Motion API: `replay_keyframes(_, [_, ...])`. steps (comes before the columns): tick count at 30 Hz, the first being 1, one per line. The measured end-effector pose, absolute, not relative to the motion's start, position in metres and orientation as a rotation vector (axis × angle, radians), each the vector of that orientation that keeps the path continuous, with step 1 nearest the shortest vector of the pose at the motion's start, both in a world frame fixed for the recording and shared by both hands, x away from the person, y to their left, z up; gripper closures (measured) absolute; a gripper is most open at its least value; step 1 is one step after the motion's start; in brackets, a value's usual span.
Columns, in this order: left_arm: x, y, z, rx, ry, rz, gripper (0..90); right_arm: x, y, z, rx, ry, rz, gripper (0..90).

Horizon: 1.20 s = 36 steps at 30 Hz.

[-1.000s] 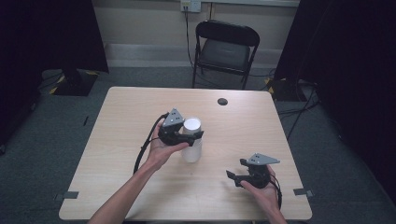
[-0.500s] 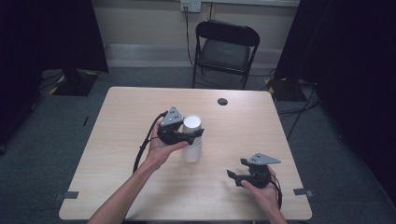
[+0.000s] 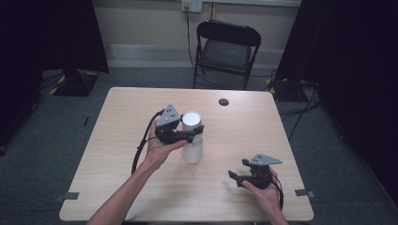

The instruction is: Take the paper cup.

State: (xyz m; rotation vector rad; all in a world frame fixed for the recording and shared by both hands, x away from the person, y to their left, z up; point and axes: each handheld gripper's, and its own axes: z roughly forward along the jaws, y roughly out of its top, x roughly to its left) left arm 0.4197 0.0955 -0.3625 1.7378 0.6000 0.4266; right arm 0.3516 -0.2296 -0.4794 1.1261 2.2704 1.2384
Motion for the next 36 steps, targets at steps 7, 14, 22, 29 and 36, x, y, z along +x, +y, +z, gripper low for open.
replay_keyframes(7, [0.42,0.098,-0.361,1.732,0.593,0.43,33.9,0.351,-0.23,-0.479,1.125,2.267,1.24,21.2])
replay_keyframes(14, [0.418,0.099,-0.356,1.717,0.581,0.438,33.9,0.351,-0.23,-0.478,1.132,2.258,1.24,21.6])
replay_keyframes(22, [0.412,0.099,-0.35,1.691,0.577,0.471,34.3,0.351,-0.23,-0.478,1.129,2.257,1.243,21.6])
replay_keyframes(29, [0.403,0.102,-0.341,1.671,0.541,0.477,34.5,0.35,-0.23,-0.478,1.134,2.257,1.233,21.5])
replay_keyframes(36, [0.396,0.106,-0.33,1.642,0.515,0.456,34.6,0.351,-0.229,-0.477,1.129,2.257,1.234,21.5])
